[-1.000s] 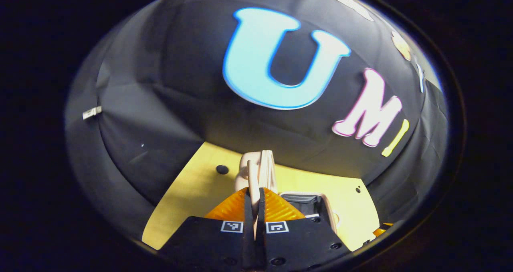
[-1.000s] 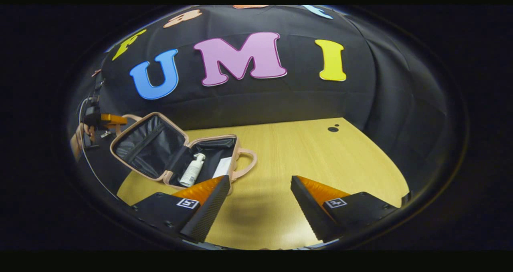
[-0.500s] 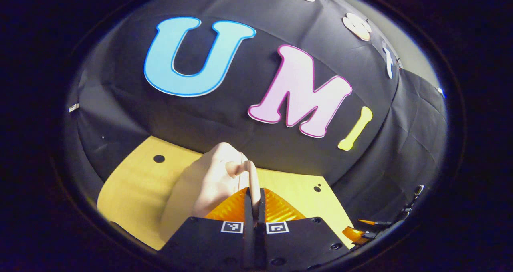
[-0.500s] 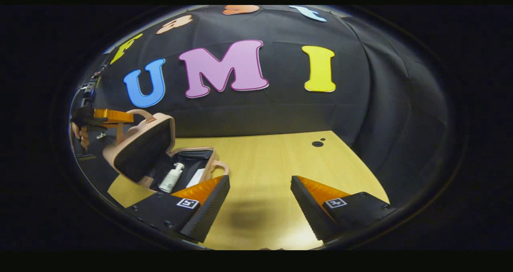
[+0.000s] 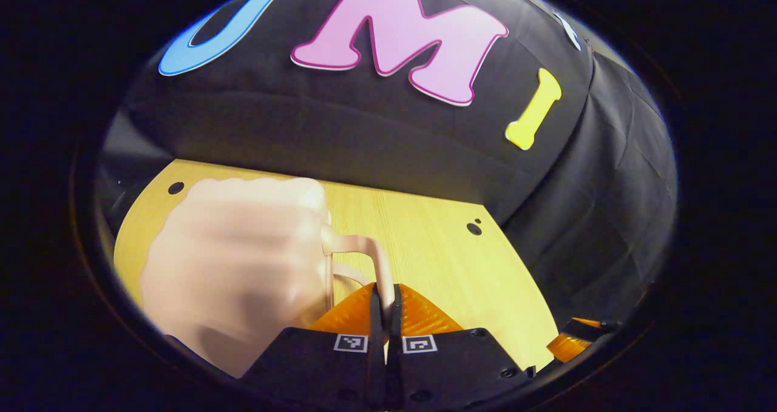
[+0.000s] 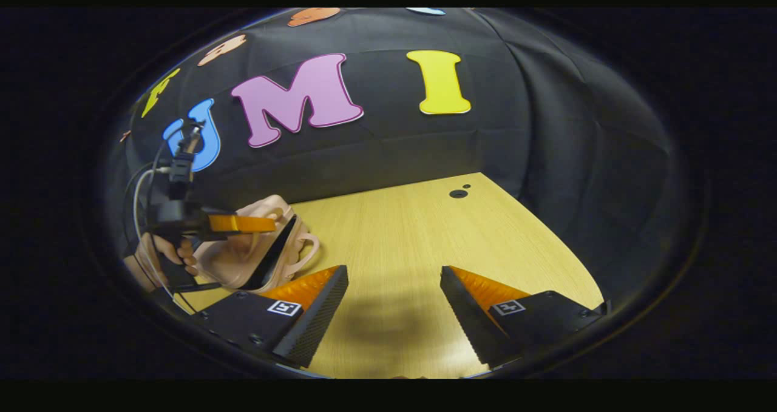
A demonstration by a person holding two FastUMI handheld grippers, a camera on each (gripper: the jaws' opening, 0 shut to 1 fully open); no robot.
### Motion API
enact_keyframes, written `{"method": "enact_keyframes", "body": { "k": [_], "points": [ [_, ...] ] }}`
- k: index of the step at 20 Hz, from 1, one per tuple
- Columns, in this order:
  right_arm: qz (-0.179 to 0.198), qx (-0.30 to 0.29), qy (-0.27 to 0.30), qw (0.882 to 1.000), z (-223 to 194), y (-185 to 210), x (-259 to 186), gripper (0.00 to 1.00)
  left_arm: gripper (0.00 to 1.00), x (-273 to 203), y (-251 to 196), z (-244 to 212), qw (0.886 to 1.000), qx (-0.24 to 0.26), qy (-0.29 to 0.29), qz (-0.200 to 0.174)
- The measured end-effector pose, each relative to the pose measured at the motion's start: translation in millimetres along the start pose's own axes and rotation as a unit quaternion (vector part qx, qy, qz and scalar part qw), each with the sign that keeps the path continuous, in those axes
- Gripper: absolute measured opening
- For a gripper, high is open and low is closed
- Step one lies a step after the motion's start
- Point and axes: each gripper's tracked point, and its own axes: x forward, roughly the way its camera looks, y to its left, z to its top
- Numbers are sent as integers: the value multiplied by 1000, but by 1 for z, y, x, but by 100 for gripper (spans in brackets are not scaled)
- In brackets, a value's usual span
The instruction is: First open the suitcase, pack the skin care products into it, and then close the suitcase.
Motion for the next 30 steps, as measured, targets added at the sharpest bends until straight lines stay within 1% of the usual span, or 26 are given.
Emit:
{"method": "enact_keyframes", "body": {
  "k": [2, 5, 6, 7, 9, 10, 12, 14, 16, 17, 19, 21, 22, 23, 24, 26, 28, 30],
  "points": [
    [-4, 1, -5, 1000, 4, -3, -2, 97, 6, 18, -4, -14, 1000, -6, 18, 6],
    [-12, 11, -19, 1000, 17, -3, -13, 97, 9, 15, 3, -19, 1000, -1, 24, 14],
    [-12, 12, -24, 1000, 23, -1, -16, 97, 14, 12, 4, -18, 1000, 3, 24, 14],
    [-10, 9, -28, 1000, 28, 4, -20, 97, 20, 5, 0, -14, 1000, -5, 16, 3],
    [-7, -2, -36, 999, 38, 11, -30, 97, 51, -14, -19, -2, 998, -33, -13, -42],
    [-5, -5, -42, 999, 43, 17, -38, 97, 70, -29, -23, 5, 998, -39, -24, -50],
    [1, -10, -57, 998, 57, 32, -54, 97, 87, -66, -18, 17, 997, -34, -54, -43],
    [10, -15, -67, 998, 69, 53, -71, 97, 96, -117, -12, 41, 994, -14, -104, -35],
    [21, -26, -92, 995, 90, 80, -94, 98, 96, -173, 3, 62, 987, 15, -158, -12],
    [28, -32, -107, 993, 100, 94, -107, 98, 96, -205, 13, 76, 981, 32, -191, 6],
    [44, -41, -141, 988, 118, 123, -134, 97, 96, -276, 29, 95, 964, 65, -254, 34],
    [48, -46, -177, 982, 128, 140, -163, 97, 96, -336, 37, 104, 946, 84, -311, 46],
    [52, -41, -188, 980, 127, 147, -175, 97, 96, -359, 41, 102, 940, 91, -325, 48],
    [58, -34, -194, 979, 124, 156, -187, 97, 96, -365, 41, 94, 939, 96, -325, 55],
    [63, -28, -196, 978, 118, 161, -194, 97, 96, -371, 45, 83, 940, 100, -318, 71],
    [62, -25, -196, 978, 106, 164, -207, 97, 96, -390, 54, 64, 940, 107, -310, 91],
    [57, -28, -190, 980, 94, 163, -211, 97, 96, -407, 59, 46, 941, 108, -307, 99],
    [54, -31, -181, 981, 84, 164, -213, 97, 96, -413, 61, 36, 943, 107, -301, 95]
  ]
}}
